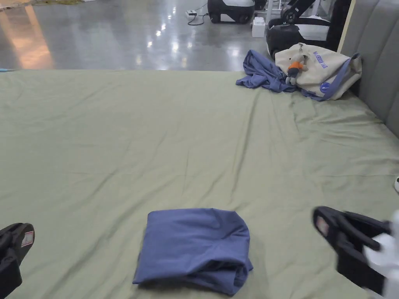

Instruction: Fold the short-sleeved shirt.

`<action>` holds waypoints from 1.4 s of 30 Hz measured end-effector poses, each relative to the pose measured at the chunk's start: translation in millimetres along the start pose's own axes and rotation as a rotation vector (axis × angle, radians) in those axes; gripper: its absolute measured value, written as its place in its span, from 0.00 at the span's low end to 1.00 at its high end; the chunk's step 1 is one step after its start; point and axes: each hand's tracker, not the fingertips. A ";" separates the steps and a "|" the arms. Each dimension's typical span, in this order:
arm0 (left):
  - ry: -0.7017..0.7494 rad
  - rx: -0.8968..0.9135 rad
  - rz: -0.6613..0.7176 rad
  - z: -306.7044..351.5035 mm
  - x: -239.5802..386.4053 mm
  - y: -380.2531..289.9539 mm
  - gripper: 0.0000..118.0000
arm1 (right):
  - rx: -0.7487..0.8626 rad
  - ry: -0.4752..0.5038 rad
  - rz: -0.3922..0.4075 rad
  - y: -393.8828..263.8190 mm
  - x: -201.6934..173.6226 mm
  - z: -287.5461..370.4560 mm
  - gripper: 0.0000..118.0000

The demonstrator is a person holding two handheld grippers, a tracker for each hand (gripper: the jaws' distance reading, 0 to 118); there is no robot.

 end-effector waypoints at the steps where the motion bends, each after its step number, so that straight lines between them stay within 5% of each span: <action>1: 0.001 -0.014 0.000 -3.9 8.7 9.4 0.09 | -0.081 0.083 -0.009 6.3 -3.4 -28.5 0.02; 5: -0.064 -0.094 0.034 -24.7 7.2 16.1 0.09 | -0.298 0.271 -0.122 -9.2 -16.4 -133.2 0.02; 11: -0.266 -0.243 0.115 -63.0 -3.5 27.6 0.10 | -0.635 0.292 -0.426 -53.9 12.0 -214.9 0.02; 13: -0.389 -0.327 0.276 -88.9 -17.8 32.3 0.23 | -0.697 0.359 -0.495 -63.7 28.5 -227.7 0.02; 15: -0.515 -0.482 0.420 -122.6 -23.0 34.7 0.64 | -0.674 0.348 -0.508 -66.8 36.6 -219.3 0.02; 16: -0.545 -0.539 0.495 -139.1 -22.7 32.1 0.71 | -0.670 0.333 -0.493 -69.6 36.2 -216.1 0.02; 24: -0.553 -0.887 0.477 -243.9 35.2 28.6 0.71 | -0.642 0.328 -0.549 -78.5 37.5 -210.7 0.02; 29: -0.667 -0.896 0.473 -253.4 62.9 24.0 0.71 | -0.643 0.326 -0.539 -77.6 36.3 -211.9 0.02; 32: -0.615 -0.934 0.379 -254.3 77.0 20.8 0.71 | -0.645 0.332 -0.550 -77.8 37.6 -212.9 0.02; 37: -0.563 -0.982 0.446 -255.8 74.7 10.4 0.70 | -0.641 0.333 -0.548 -78.0 37.3 -212.9 0.02; 40: -0.565 -0.979 0.441 -249.6 82.0 12.8 0.59 | -0.641 0.333 -0.551 -77.7 37.0 -212.7 0.02; 42: -0.548 -0.934 0.377 -242.2 88.0 17.1 0.39 | -0.631 0.340 -0.552 -76.7 37.3 -211.4 0.02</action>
